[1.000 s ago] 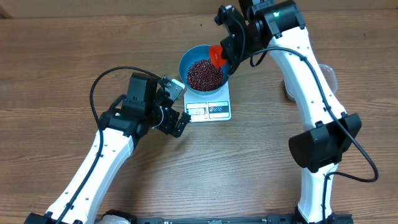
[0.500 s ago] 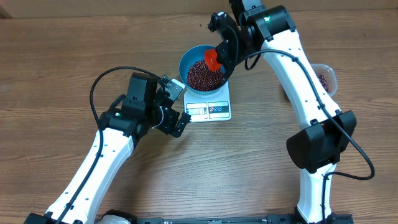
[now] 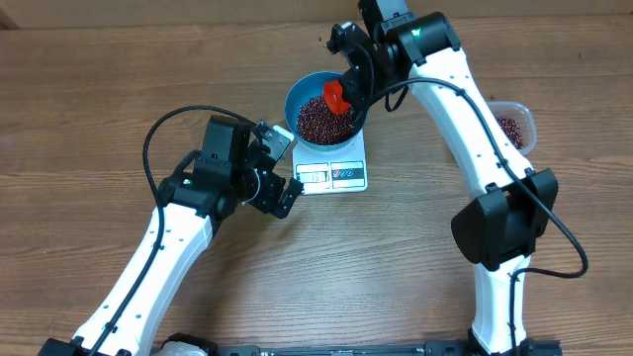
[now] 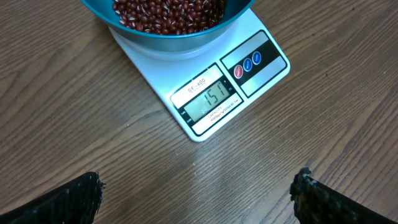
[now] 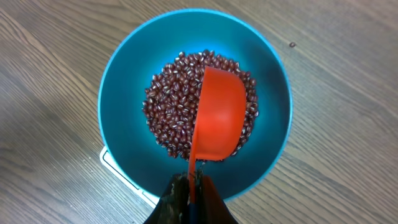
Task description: Scoop item into bowl and weigh 150g on scale
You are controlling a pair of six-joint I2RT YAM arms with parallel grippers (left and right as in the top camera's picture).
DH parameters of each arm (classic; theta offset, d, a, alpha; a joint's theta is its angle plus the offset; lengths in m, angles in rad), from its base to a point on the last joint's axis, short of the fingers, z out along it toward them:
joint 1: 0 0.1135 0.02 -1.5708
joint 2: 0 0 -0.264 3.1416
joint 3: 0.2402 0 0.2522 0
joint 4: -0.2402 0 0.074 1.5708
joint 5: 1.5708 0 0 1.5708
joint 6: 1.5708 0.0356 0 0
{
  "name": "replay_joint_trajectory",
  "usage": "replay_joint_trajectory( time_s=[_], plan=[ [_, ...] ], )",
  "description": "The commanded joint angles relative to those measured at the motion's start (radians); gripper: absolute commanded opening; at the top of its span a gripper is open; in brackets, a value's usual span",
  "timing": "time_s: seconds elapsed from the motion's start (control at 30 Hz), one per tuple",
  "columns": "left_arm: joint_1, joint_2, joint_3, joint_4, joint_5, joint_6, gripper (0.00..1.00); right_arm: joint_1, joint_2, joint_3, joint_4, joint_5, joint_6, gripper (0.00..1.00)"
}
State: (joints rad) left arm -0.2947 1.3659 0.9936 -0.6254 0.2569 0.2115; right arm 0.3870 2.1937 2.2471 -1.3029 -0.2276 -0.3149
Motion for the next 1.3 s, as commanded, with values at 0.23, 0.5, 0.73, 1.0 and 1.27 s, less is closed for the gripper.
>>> replay_joint_trajectory(
  time_s=[0.23, 0.5, 0.73, 1.0, 1.27],
  plan=[
    [0.0, 0.007, -0.002, 0.001, 0.002, -0.01, 0.99, 0.005, 0.043, -0.005, 0.001, -0.001, -0.006, 0.04],
    [0.0, 0.007, -0.002, 0.001, 0.002, -0.01, 0.99, 0.006, 0.063, -0.006, -0.003, -0.001, -0.003, 0.04],
    [0.0, 0.007, -0.002, 0.001, 0.002, -0.01, 1.0, 0.006, 0.065, -0.01, 0.011, 0.0, -0.004, 0.04],
    [0.0, 0.007, -0.002, 0.001, 0.002, -0.01, 0.99, 0.013, 0.075, -0.01, 0.009, 0.0, -0.003, 0.04],
    [0.0, 0.007, -0.002, 0.001, 0.002, -0.01, 0.99, 0.02, 0.077, -0.01, 0.008, 0.003, -0.004, 0.04]
  ],
)
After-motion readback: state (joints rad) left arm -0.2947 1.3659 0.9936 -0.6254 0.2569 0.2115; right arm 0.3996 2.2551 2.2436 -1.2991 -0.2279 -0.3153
